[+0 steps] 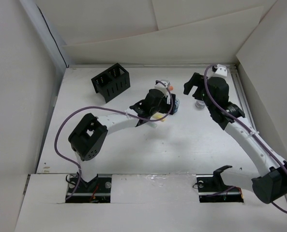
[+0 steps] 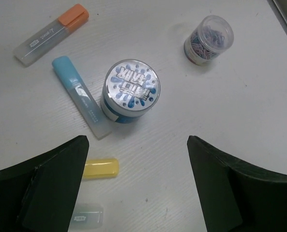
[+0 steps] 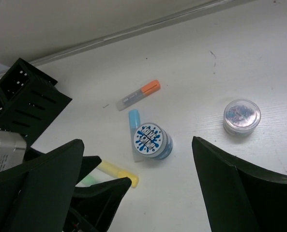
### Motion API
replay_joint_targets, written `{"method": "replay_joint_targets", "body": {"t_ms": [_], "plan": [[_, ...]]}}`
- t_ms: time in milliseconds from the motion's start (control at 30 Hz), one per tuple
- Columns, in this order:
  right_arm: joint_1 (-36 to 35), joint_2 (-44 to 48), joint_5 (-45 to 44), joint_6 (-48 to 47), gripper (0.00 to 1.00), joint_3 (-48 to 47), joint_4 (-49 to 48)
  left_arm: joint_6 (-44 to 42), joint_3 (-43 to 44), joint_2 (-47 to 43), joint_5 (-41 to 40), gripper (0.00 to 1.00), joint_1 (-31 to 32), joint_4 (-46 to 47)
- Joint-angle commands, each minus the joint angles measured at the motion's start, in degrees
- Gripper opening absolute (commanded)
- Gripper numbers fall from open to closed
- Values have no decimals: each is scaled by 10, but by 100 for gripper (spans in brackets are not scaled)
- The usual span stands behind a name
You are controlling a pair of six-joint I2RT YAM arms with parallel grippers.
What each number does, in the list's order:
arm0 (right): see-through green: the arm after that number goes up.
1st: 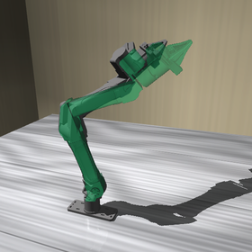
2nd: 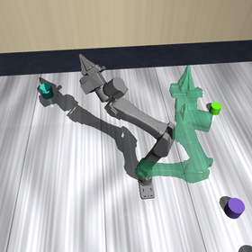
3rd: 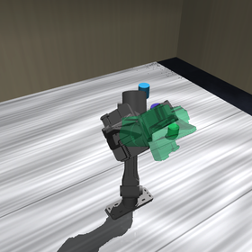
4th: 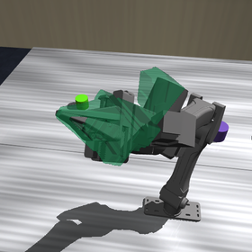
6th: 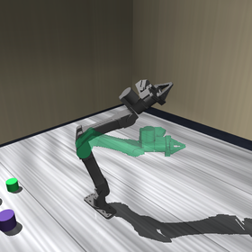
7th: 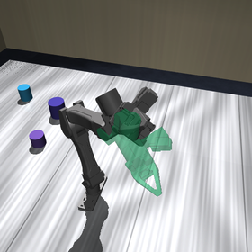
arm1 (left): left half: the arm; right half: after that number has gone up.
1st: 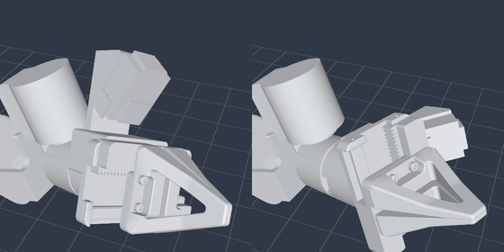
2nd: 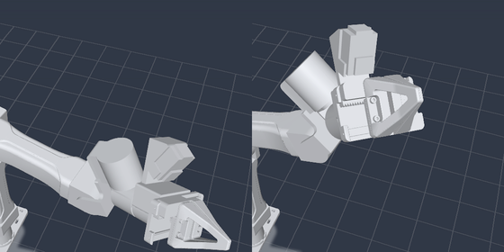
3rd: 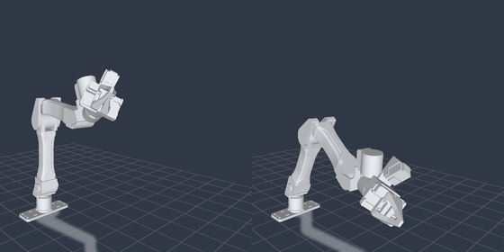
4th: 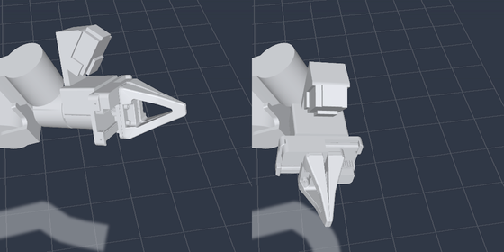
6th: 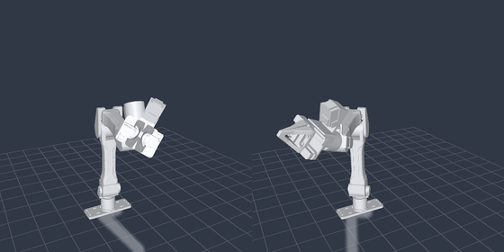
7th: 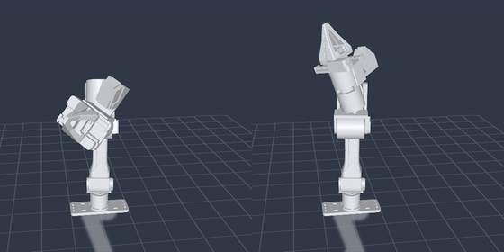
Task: Sort the stationery into containers
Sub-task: Pick up the stationery from the center of the board.
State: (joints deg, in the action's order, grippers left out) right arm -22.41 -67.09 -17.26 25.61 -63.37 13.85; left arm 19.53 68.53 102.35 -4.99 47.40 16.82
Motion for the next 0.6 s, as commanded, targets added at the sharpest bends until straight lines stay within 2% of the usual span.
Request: {"method": "replay_joint_targets", "body": {"t_ms": [0, 133, 433, 567], "plan": [[6, 28, 21, 13, 100, 14, -54, -26, 55, 21, 10, 81, 7, -11], [6, 52, 7, 19, 100, 25, -60, -59, 106, 57, -40, 81, 44, -42], [11, 86, 6, 24, 100, 39, -67, -65, 176, 133, -85, 81, 44, -75], [18, 92, 19, 24, 100, 39, -67, -65, 182, 133, -104, 79, 44, -77]]}}
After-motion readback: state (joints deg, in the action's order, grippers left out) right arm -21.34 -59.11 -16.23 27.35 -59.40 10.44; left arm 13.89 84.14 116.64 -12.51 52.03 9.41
